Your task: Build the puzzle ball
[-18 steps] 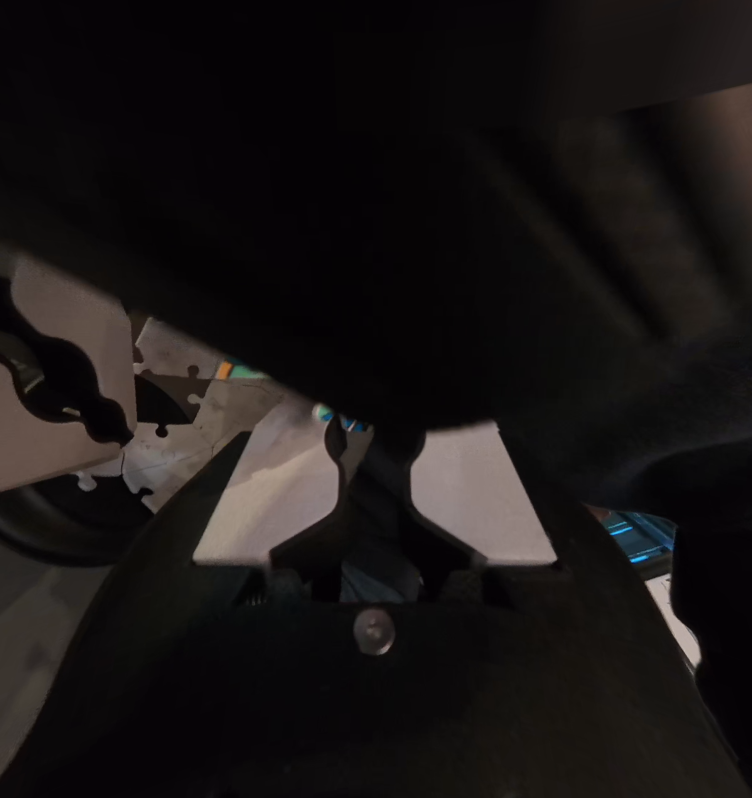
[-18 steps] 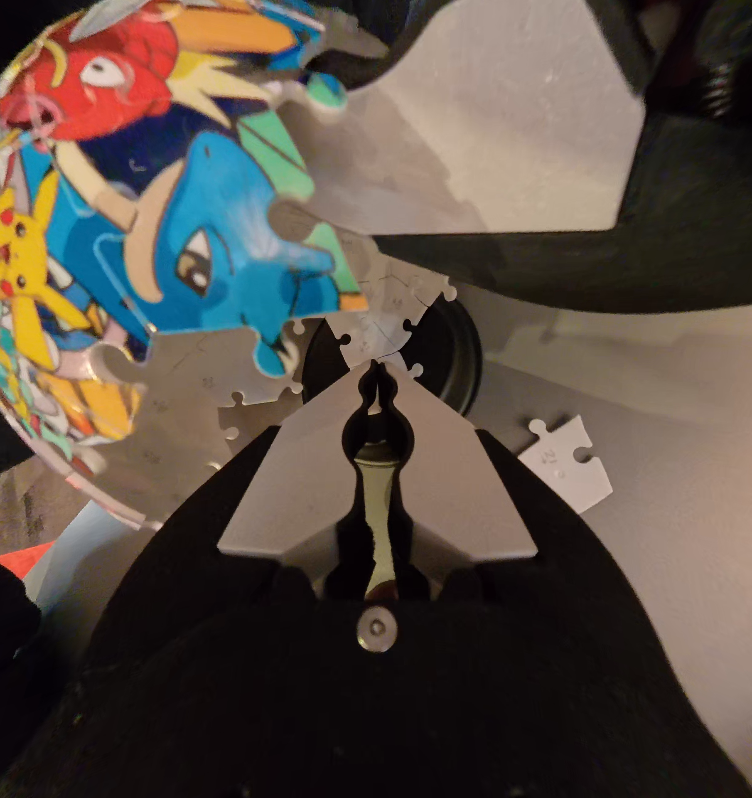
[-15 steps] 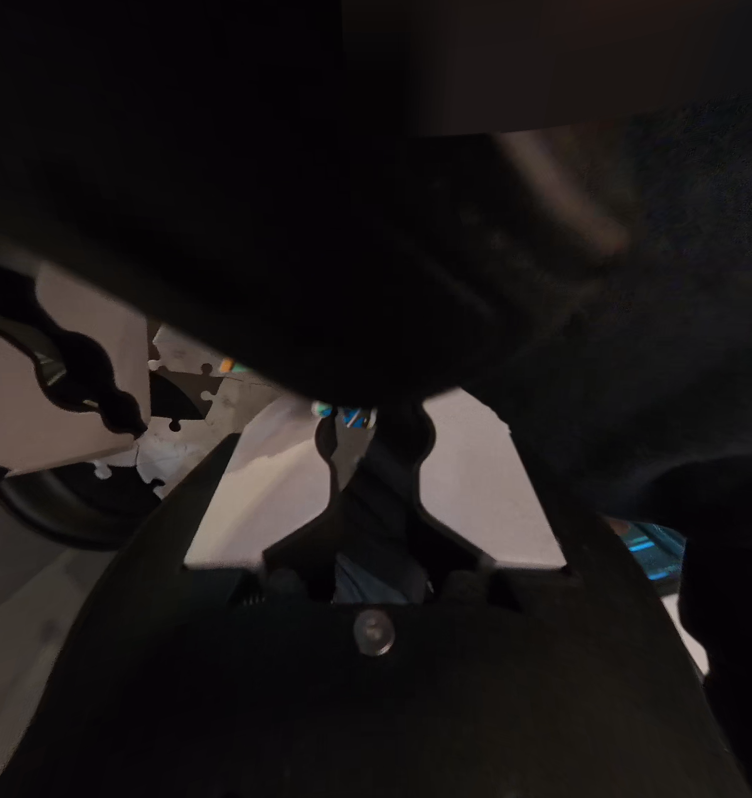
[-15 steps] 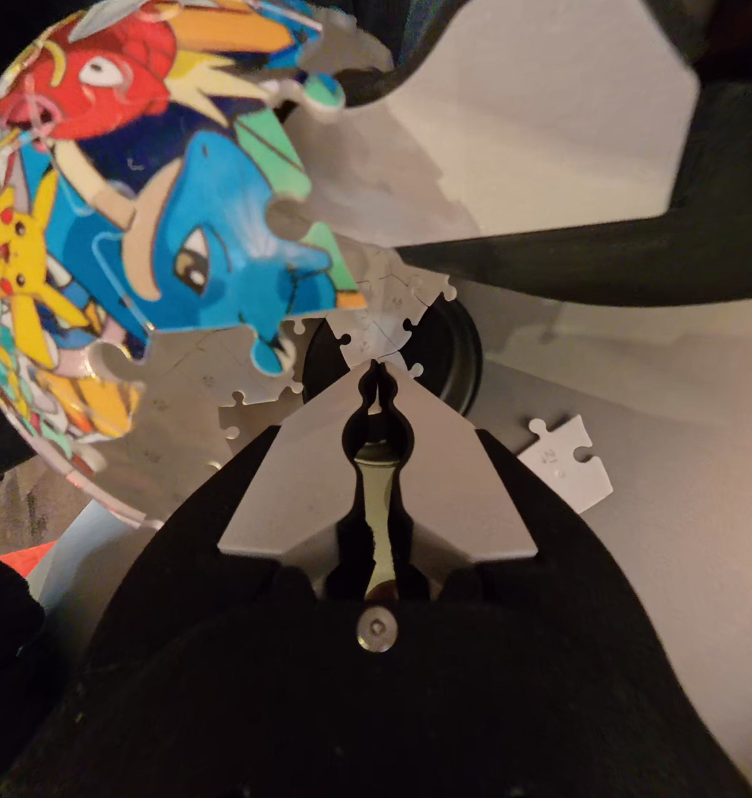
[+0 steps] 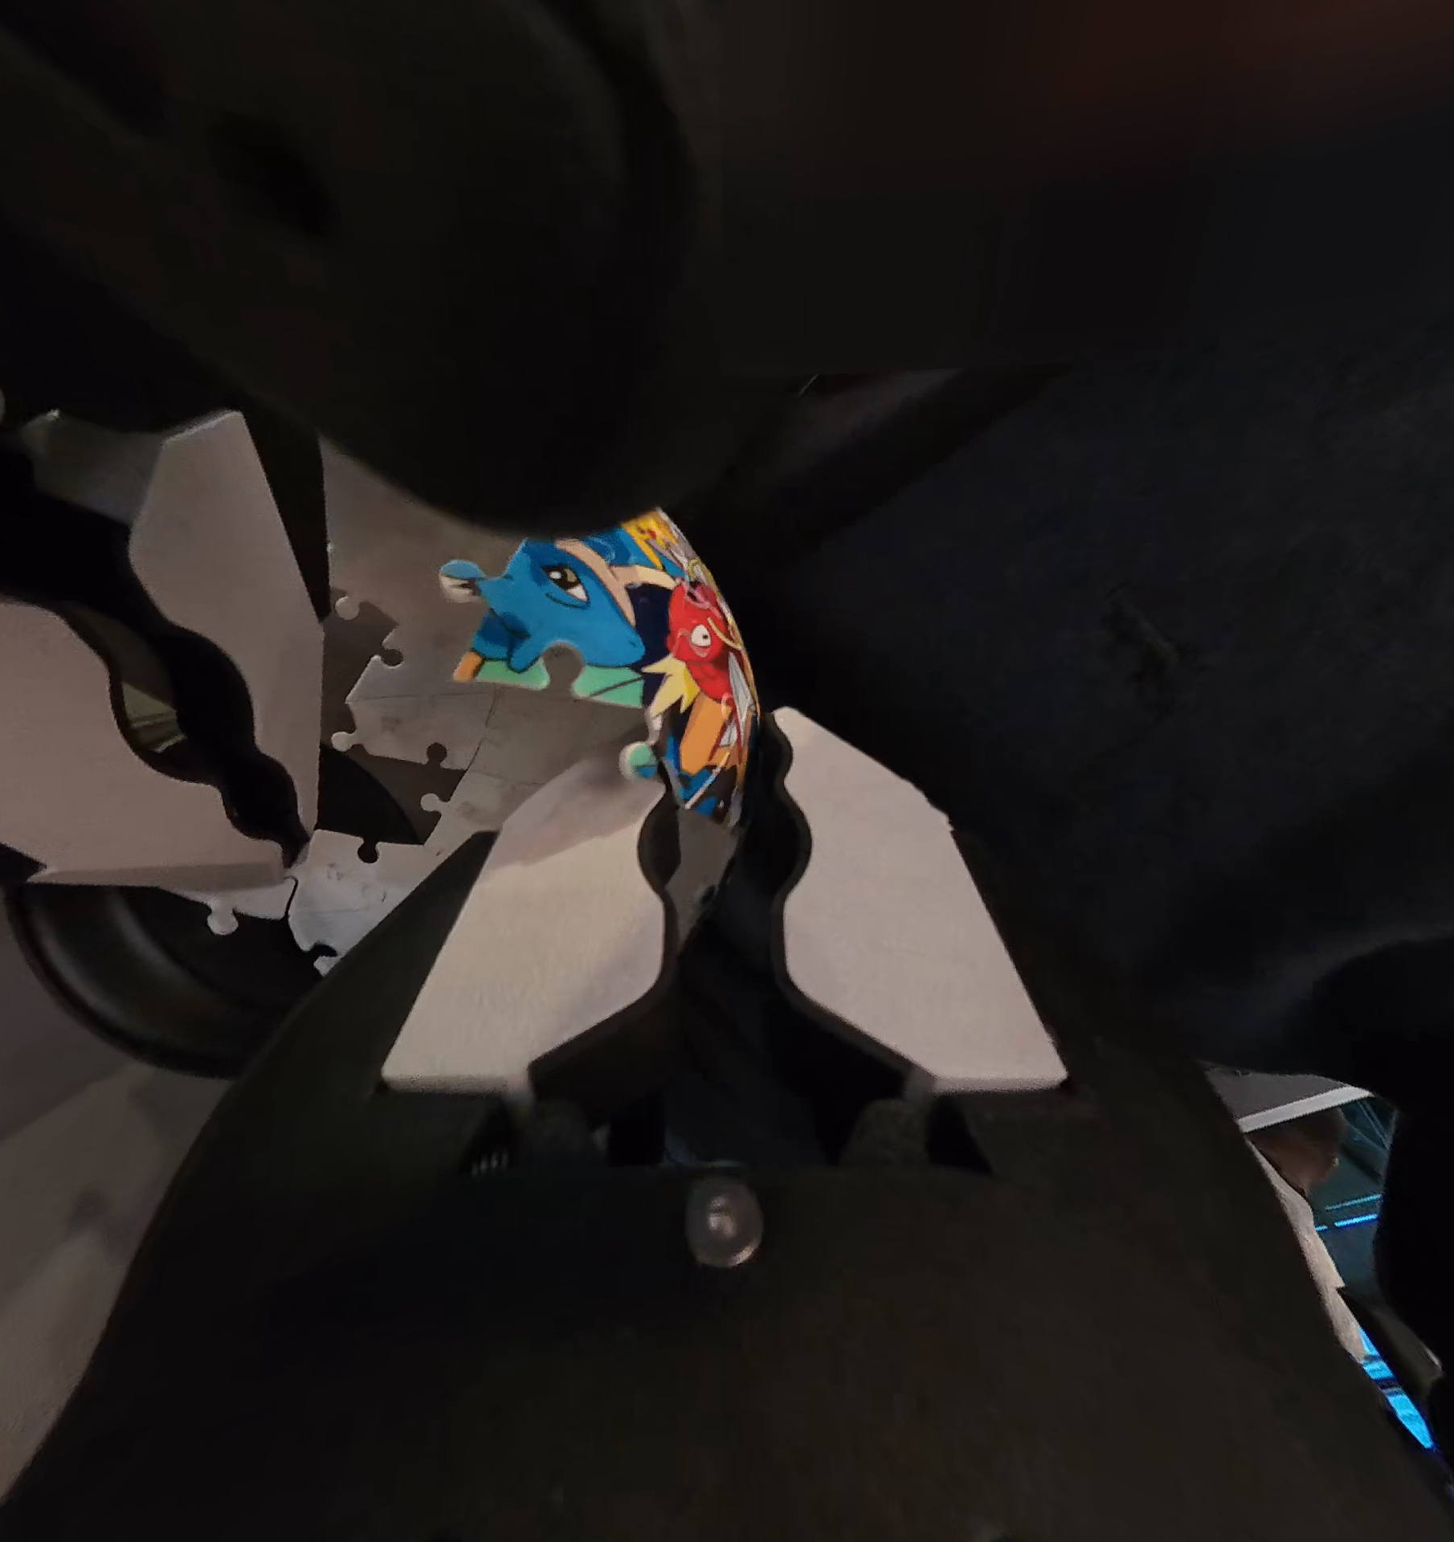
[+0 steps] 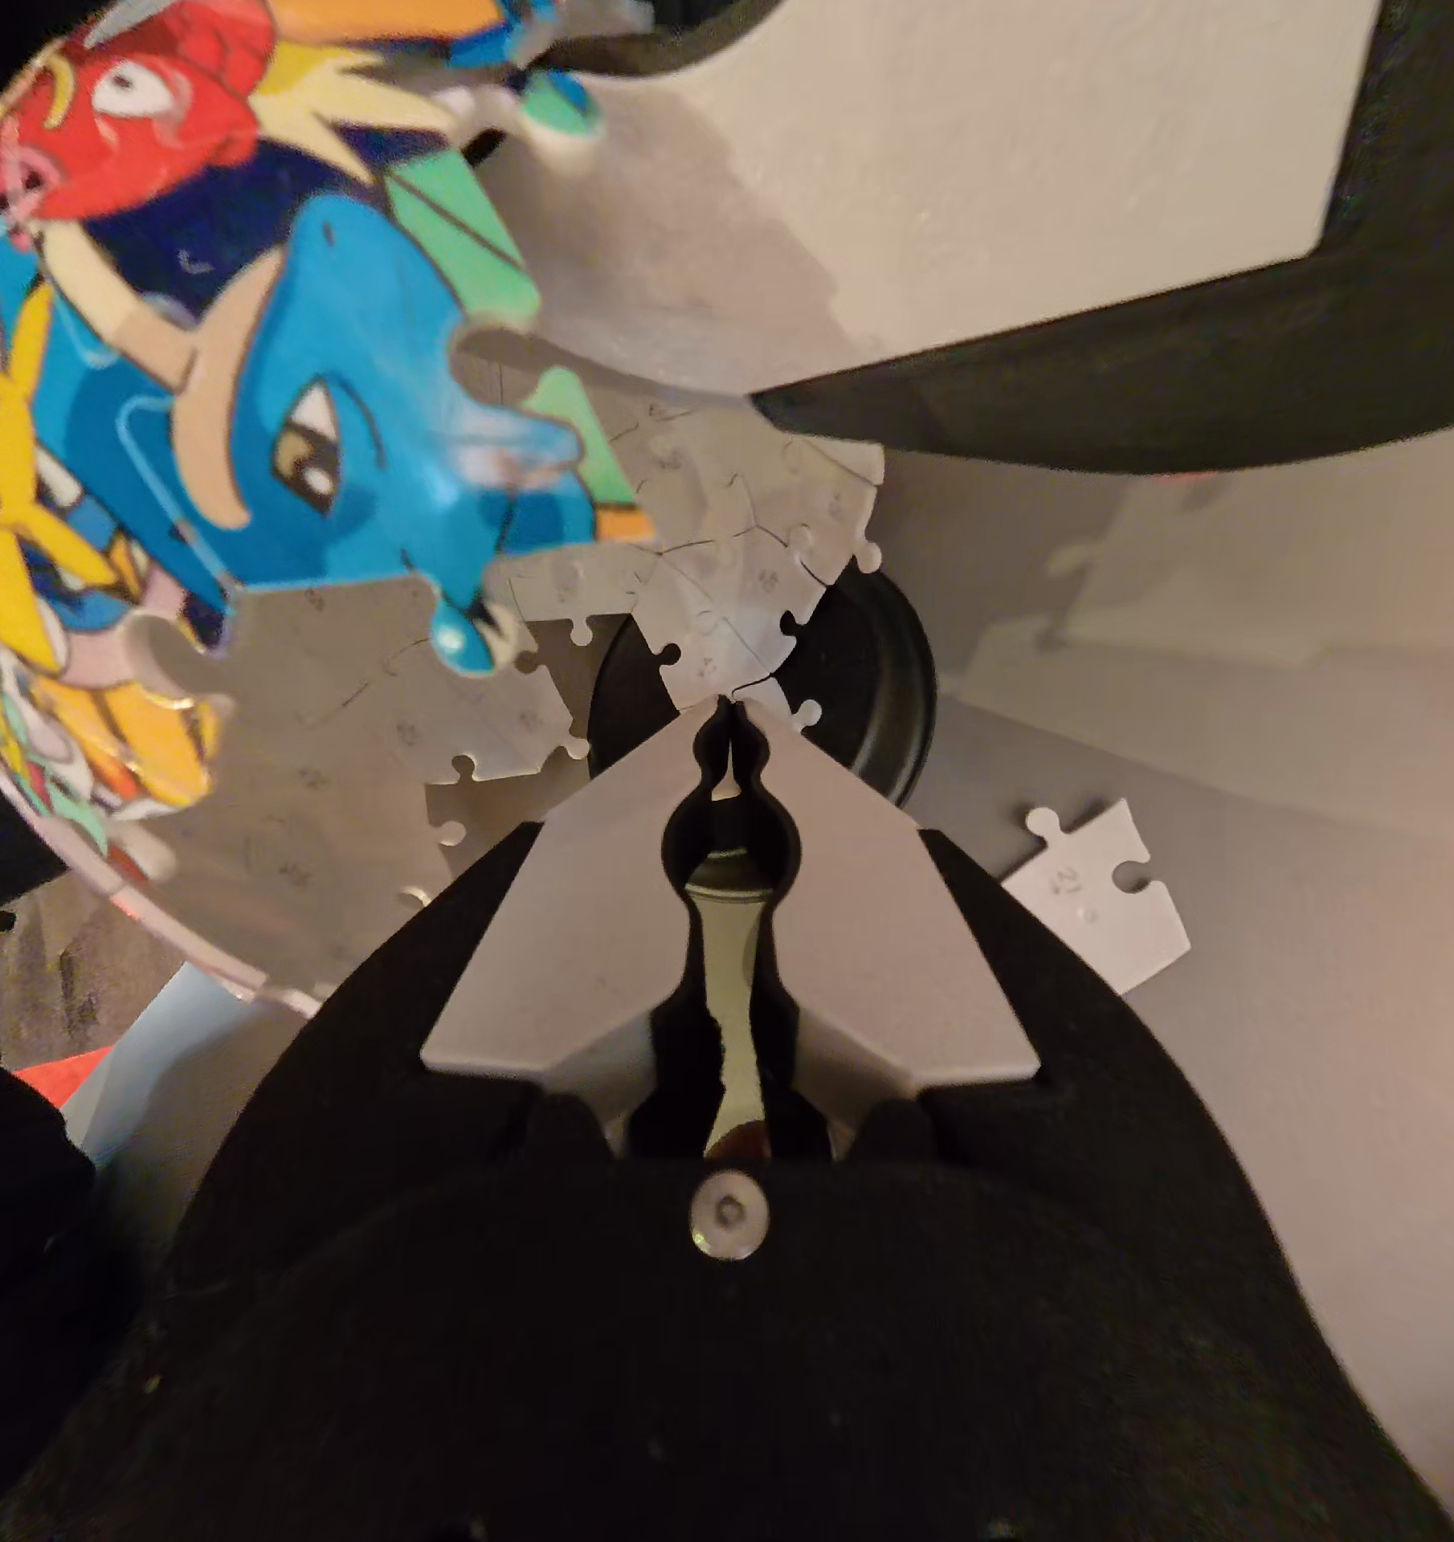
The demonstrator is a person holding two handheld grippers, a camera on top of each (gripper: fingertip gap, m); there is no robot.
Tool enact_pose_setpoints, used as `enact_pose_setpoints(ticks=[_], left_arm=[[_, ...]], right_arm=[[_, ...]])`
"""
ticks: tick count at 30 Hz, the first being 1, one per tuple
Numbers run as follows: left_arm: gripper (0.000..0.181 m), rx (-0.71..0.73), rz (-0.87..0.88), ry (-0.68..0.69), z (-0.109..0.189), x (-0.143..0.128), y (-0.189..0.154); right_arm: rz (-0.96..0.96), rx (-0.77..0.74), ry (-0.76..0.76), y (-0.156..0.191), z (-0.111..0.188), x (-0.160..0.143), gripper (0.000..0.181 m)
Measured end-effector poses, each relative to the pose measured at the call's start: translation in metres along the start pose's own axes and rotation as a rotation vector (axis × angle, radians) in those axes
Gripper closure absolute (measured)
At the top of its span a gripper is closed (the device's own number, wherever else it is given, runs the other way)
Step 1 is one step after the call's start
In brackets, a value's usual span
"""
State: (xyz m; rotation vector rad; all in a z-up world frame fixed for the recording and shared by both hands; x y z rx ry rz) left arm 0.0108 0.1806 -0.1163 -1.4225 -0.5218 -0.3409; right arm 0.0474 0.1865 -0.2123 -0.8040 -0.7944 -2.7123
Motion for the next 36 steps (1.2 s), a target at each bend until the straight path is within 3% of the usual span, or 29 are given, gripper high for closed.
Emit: enact_pose_setpoints(ticks=[15,19,36], left_arm=[[0.173,-0.123,0.010,-0.053,0.003,-0.002,-0.005],[0.174,-0.138,0.013,-0.075,0.005,-0.002,-0.006],[0.176,-0.158,-0.018,-0.139,0.009,-0.005,-0.008]], right_arm=[[-0.037,0.015,-0.152,-0.002,0.020,0.004,0.181],[-0.078,-0.024,-0.216,-0.009,0.035,0.002,0.168],[-0.218,-0.250,-0.348,-0.002,0.067,-0.010,0.154]])
Point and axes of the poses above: each gripper's, where its closed fingertips meet, z back along the fingers, x out of its top, y = z × x across the jaws, the point moved 2 cm from there along z, back along the fingers, and after that the axes turned 9 degrees about y, right-handed, at the moved point
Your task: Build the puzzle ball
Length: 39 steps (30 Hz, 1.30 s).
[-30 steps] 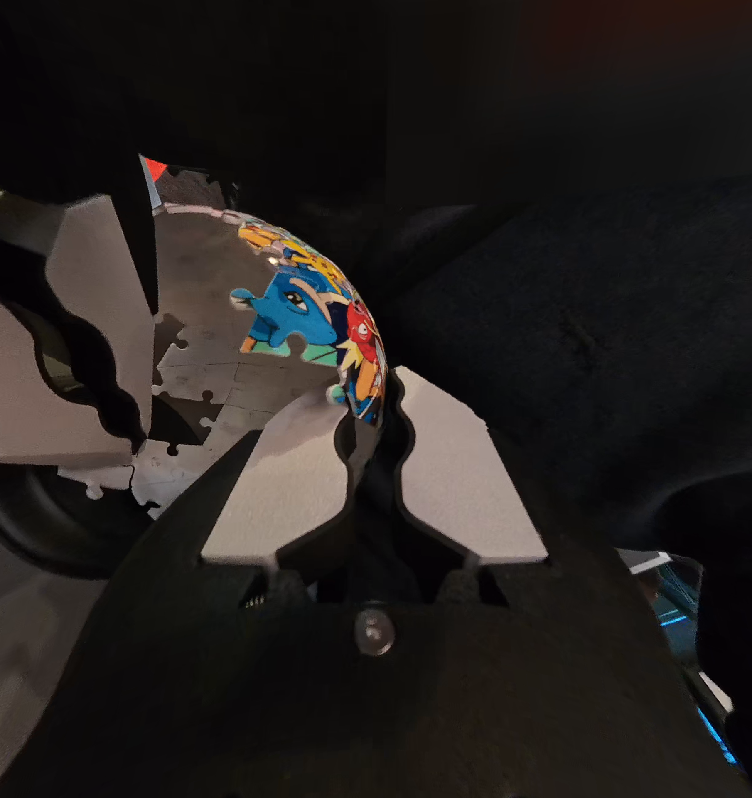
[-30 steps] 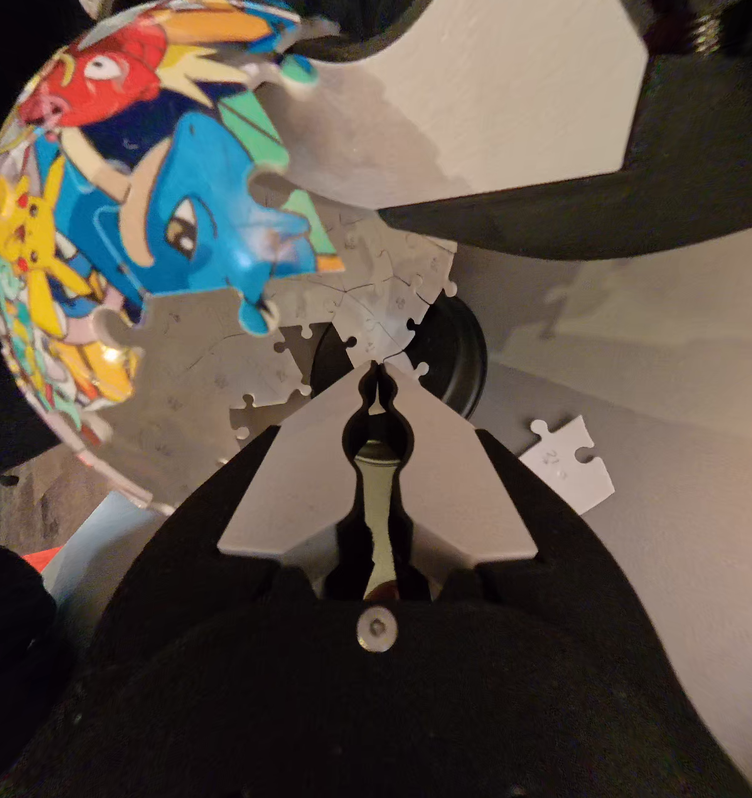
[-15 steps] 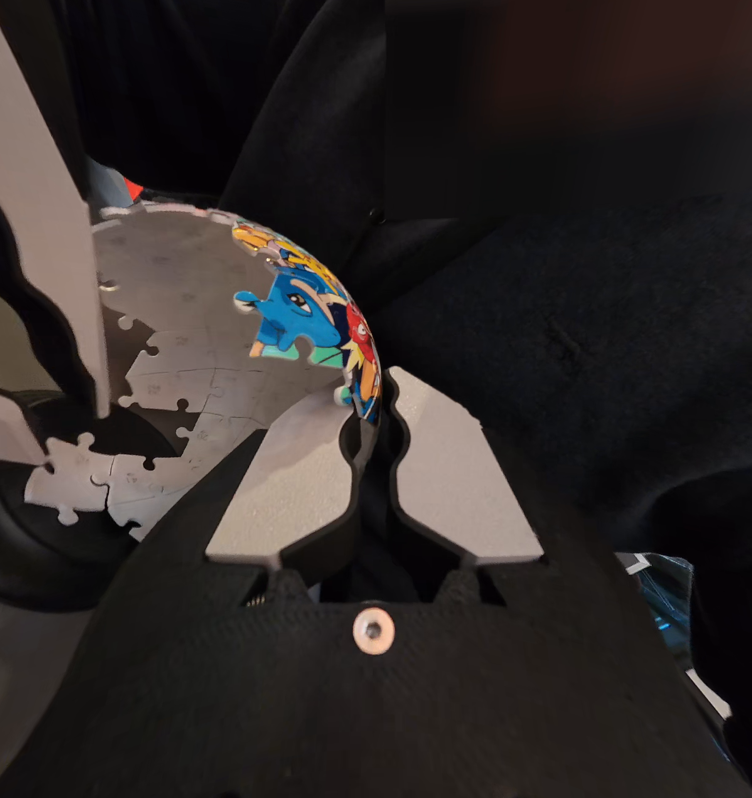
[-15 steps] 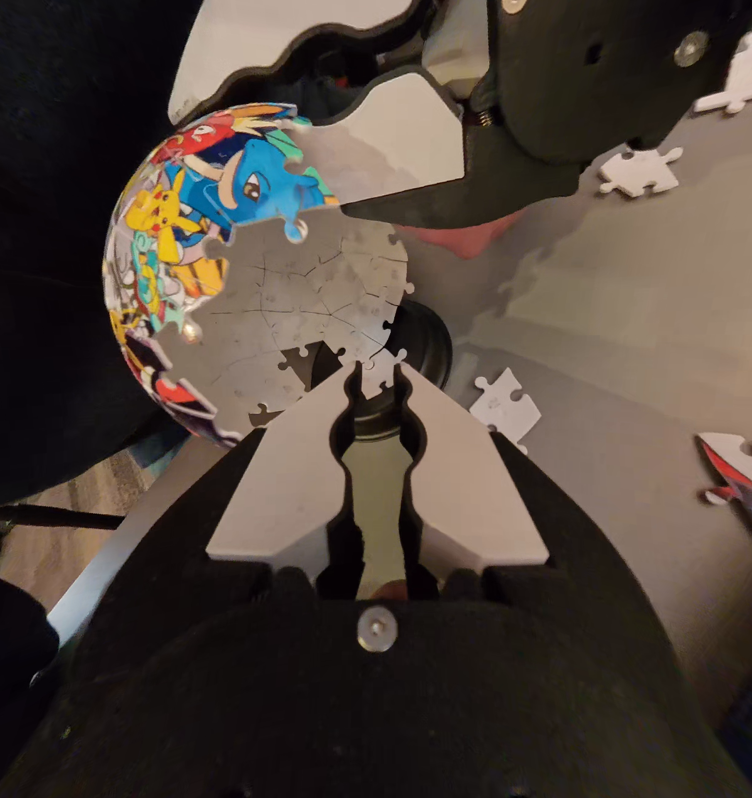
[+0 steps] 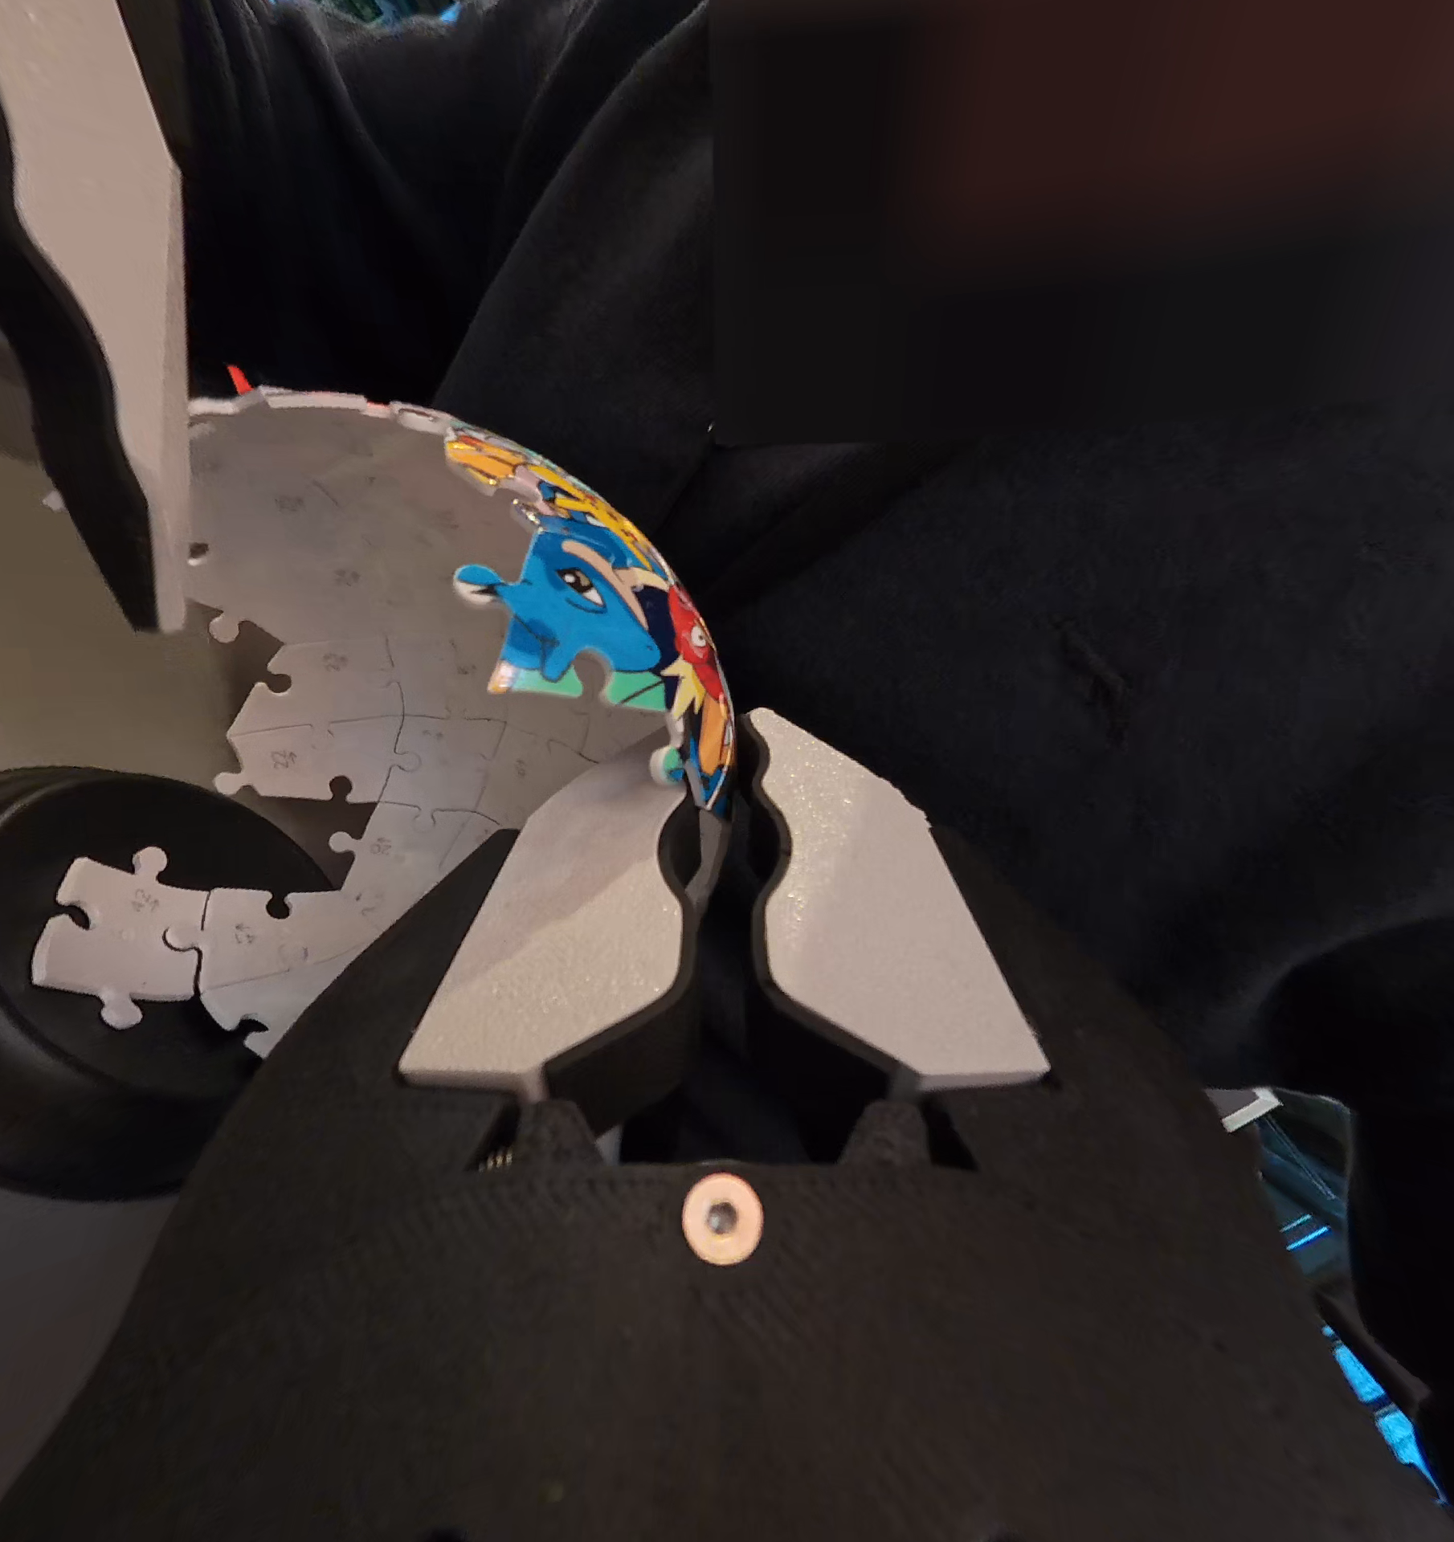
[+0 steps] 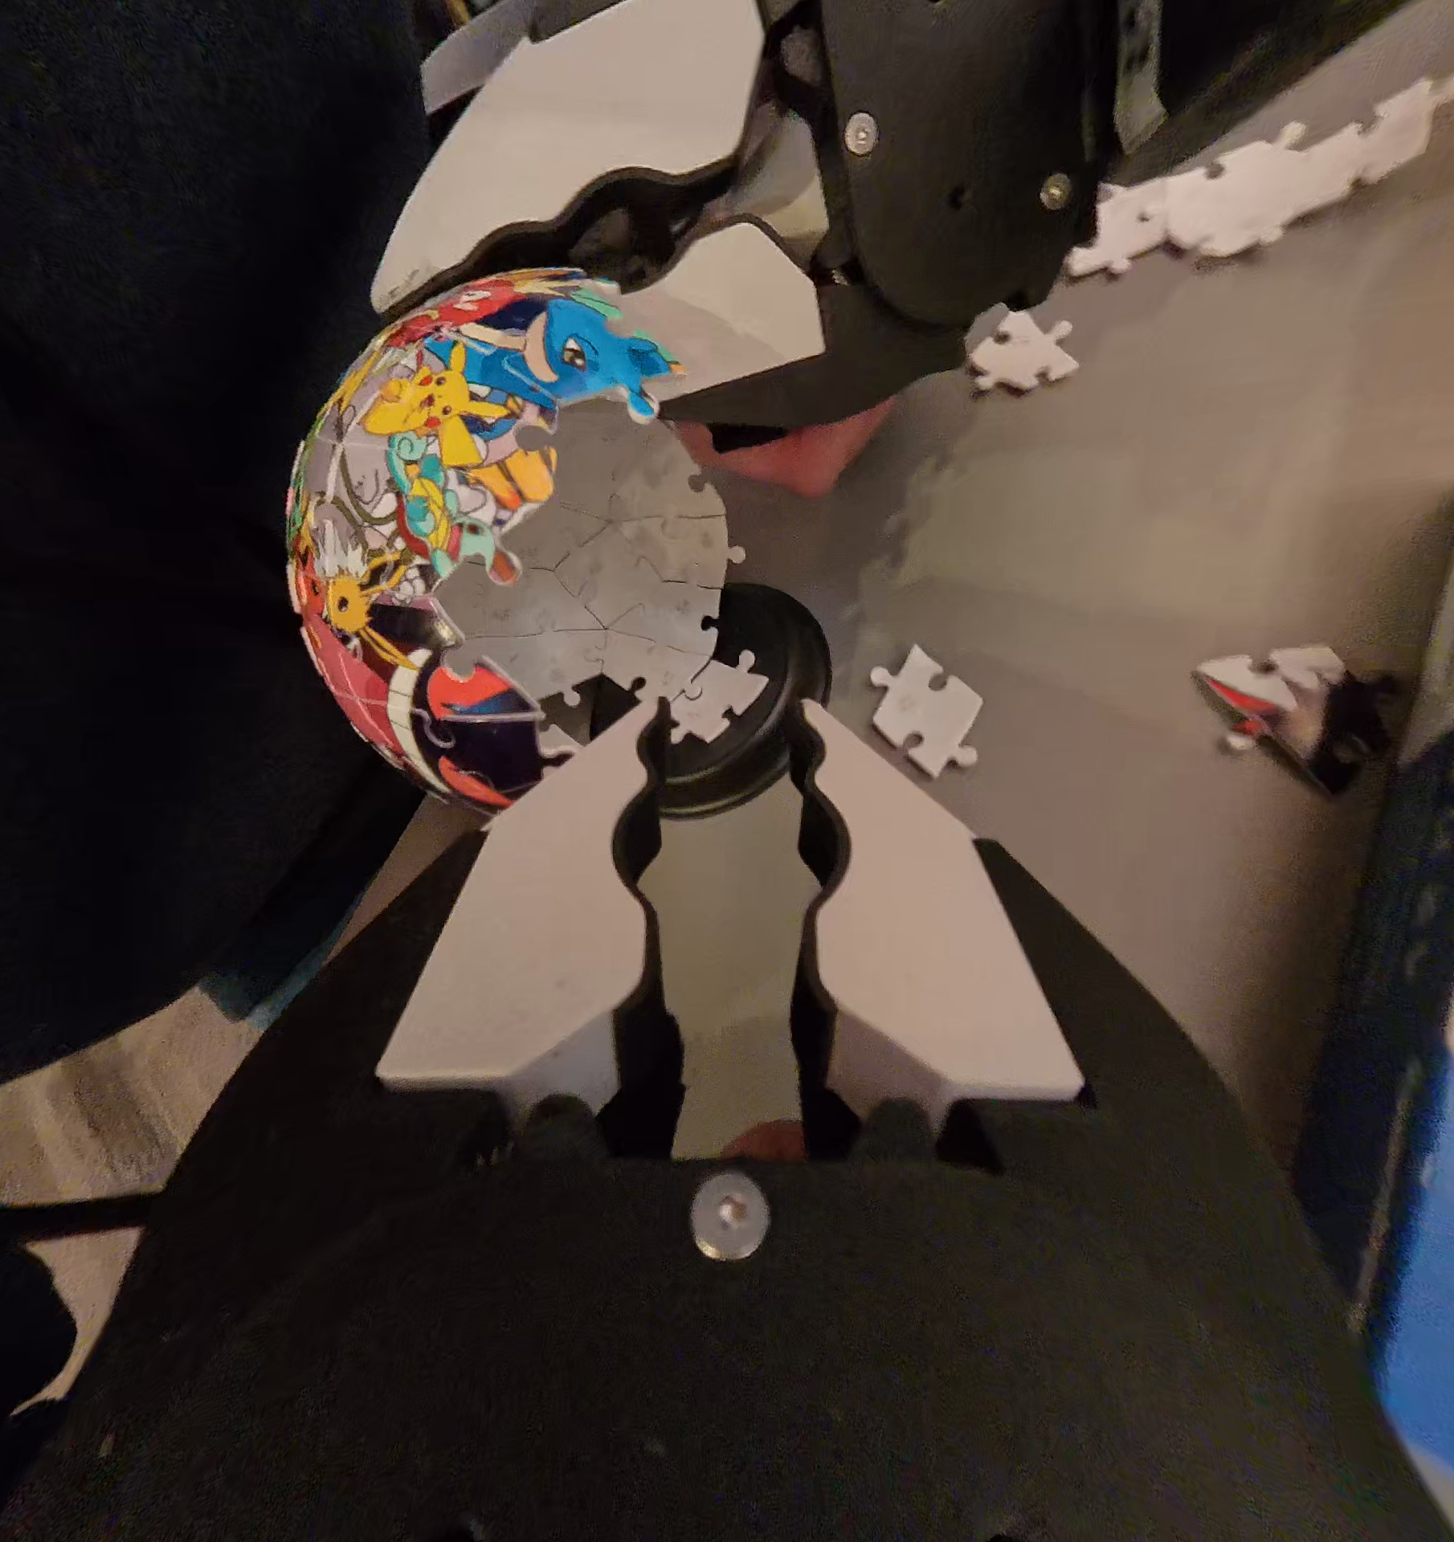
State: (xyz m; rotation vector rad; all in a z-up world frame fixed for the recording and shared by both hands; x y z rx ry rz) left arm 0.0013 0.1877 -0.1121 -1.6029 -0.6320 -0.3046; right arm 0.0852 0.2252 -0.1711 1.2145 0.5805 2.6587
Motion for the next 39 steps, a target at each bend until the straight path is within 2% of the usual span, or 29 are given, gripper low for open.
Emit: enact_pose_setpoints(ticks=[5,13,22,32,39], left_arm=[[0.175,-0.006,-0.002,-0.009,0.001,0.000,0.001],[0.173,-0.006,-0.003,-0.020,0.007,0.002,0.004],[0.166,0.035,-0.008,-0.028,0.008,0.004,0.005],[0.147,0.149,0.020,-0.061,0.014,0.002,0.016],[0.145,0.218,-0.003,-0.060,0.013,0.003,0.015]], right_arm=[[-0.074,-0.112,-0.057,0.002,0.015,-0.007,0.146],[-0.135,-0.212,-0.129,0.007,0.026,-0.012,0.147],[-0.185,-0.217,-0.213,0.013,0.026,-0.013,0.148],[-0.221,-0.218,-0.256,0.015,0.025,-0.020,0.146],[-0.216,-0.199,-0.281,0.017,0.024,-0.017,0.144]])
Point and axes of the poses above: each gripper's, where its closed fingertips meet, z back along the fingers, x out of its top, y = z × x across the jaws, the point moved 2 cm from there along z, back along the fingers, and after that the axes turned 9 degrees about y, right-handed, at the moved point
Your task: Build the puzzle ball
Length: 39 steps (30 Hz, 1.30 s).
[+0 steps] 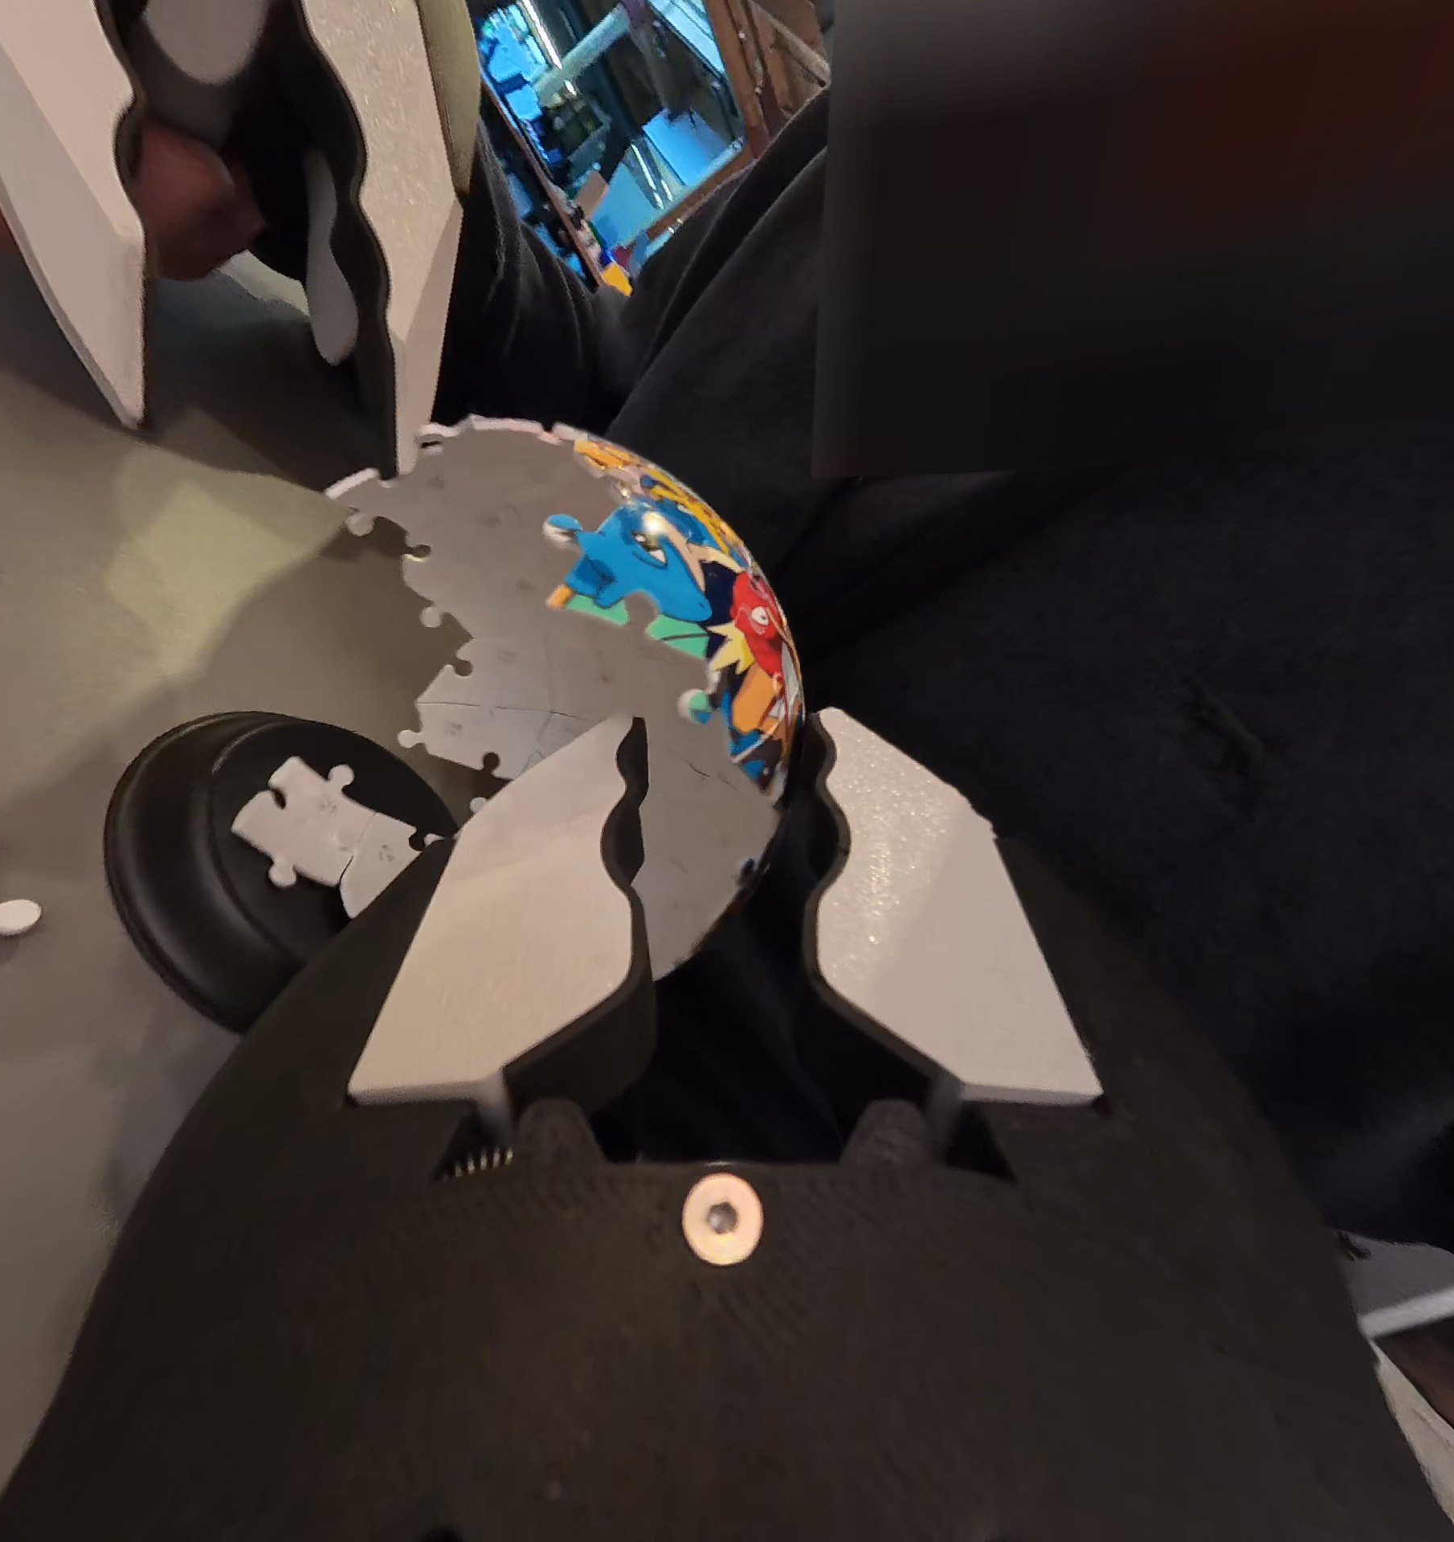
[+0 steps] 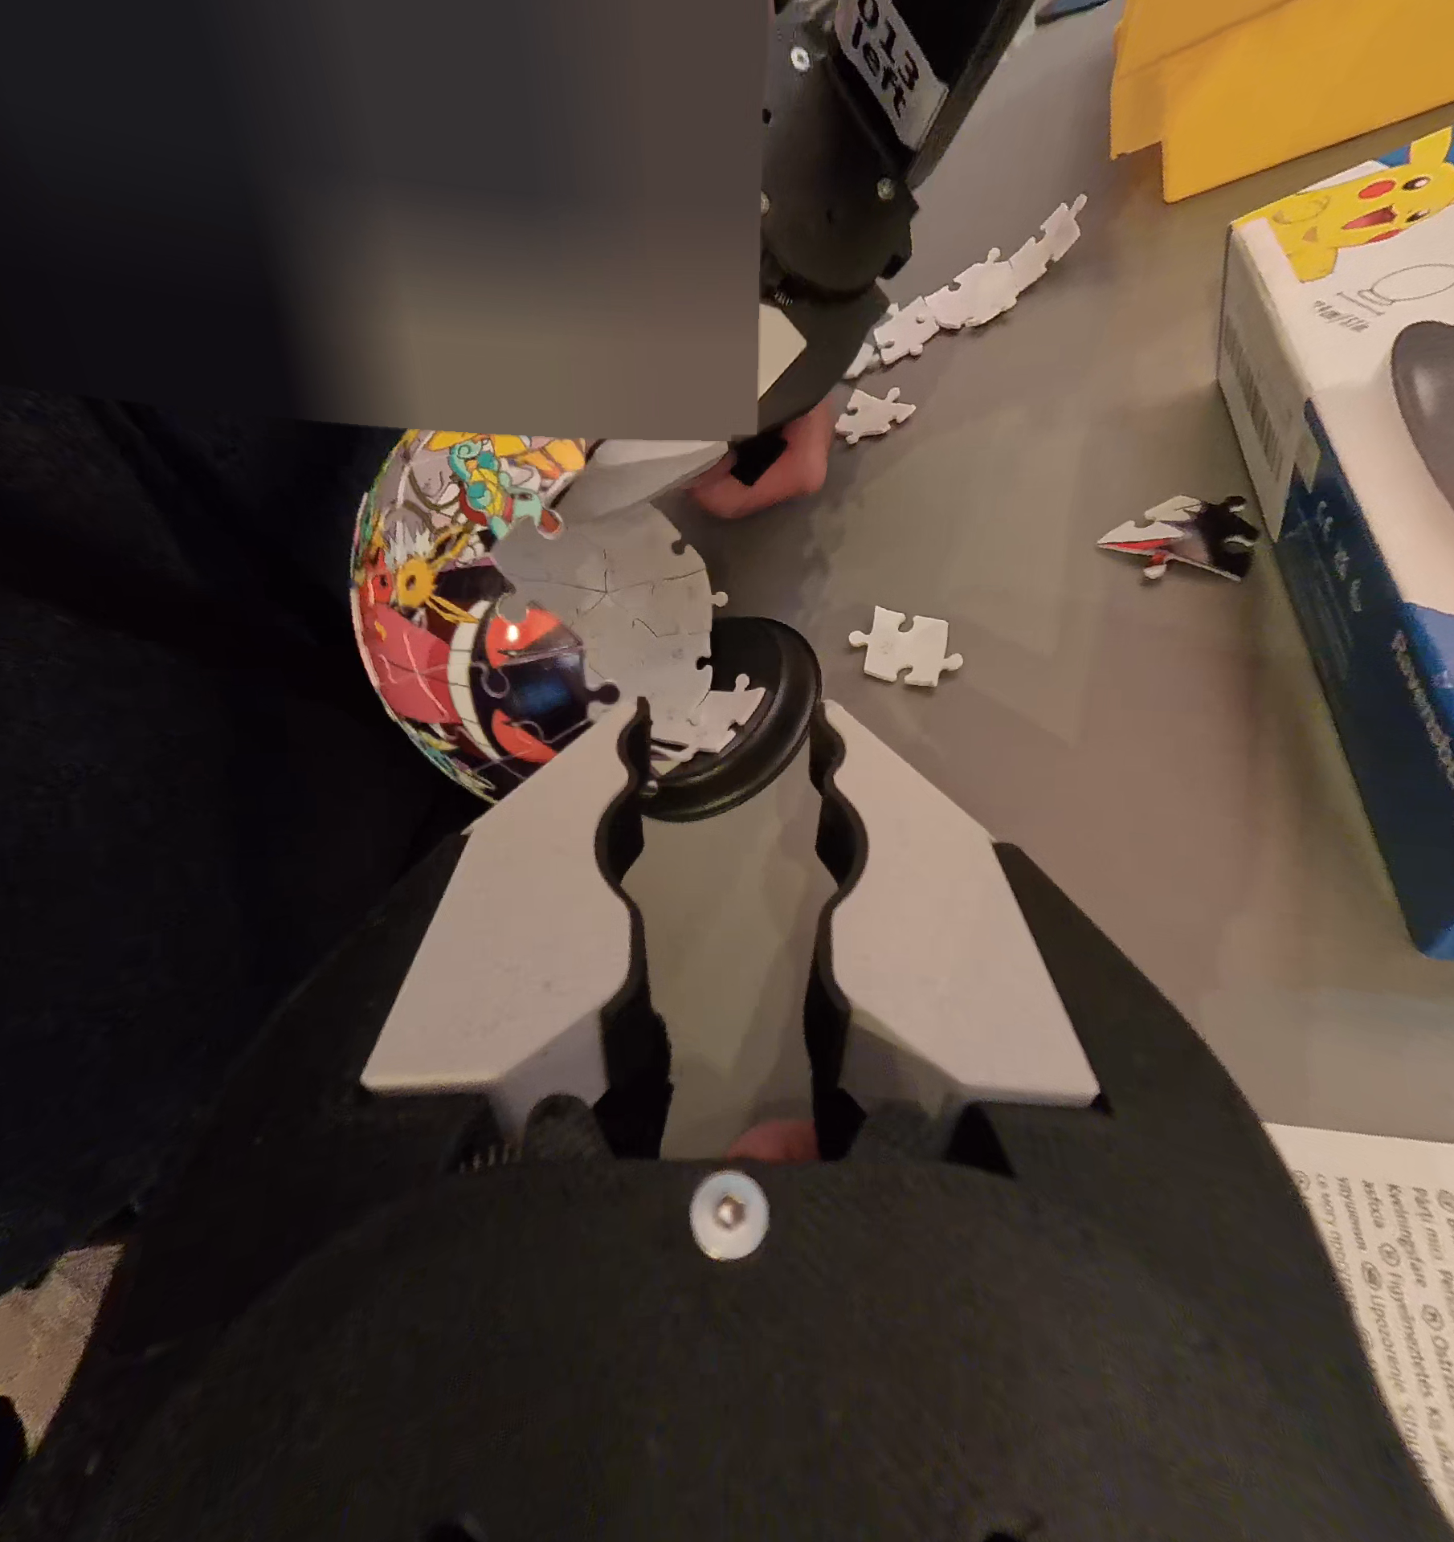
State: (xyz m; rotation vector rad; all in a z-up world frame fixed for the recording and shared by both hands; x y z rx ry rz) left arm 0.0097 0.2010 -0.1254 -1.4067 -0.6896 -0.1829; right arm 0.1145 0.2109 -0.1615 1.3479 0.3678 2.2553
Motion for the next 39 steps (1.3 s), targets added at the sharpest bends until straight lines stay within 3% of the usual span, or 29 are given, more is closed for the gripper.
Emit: enact_pose_setpoints(ticks=[5,15,21,26,29,33,36,39], left_arm=[[0.154,0.025,-0.008,-0.033,0.005,0.000,-0.003],[0.151,0.055,0.006,-0.075,0.006,0.001,-0.001],[0.145,0.151,-0.009,-0.101,0.019,0.000,0.000],[0.139,0.361,-0.076,-0.129,0.046,-0.001,-0.017],[0.140,0.629,-0.134,-0.136,0.073,-0.009,-0.027],[0.133,0.957,-0.077,-0.207,0.118,-0.034,-0.028],[0.129,1.209,-0.012,-0.158,0.145,-0.062,-0.016],[0.125,1.336,0.073,-0.081,0.160,-0.090,-0.003]], right_arm=[[-0.002,0.010,-0.018,0.000,0.002,0.001,0.145],[-0.027,0.025,-0.034,-0.007,0.005,-0.003,0.142],[-0.029,0.004,-0.043,-0.011,0.009,-0.004,0.141],[-0.038,-0.038,-0.060,-0.018,0.016,-0.008,0.141],[-0.047,-0.062,-0.062,-0.024,0.019,-0.011,0.141],[-0.051,-0.083,-0.075,-0.027,0.020,-0.010,0.142],[-0.061,-0.095,-0.073,-0.030,0.020,-0.010,0.143],[-0.068,-0.110,-0.070,-0.032,0.019,-0.011,0.143]])
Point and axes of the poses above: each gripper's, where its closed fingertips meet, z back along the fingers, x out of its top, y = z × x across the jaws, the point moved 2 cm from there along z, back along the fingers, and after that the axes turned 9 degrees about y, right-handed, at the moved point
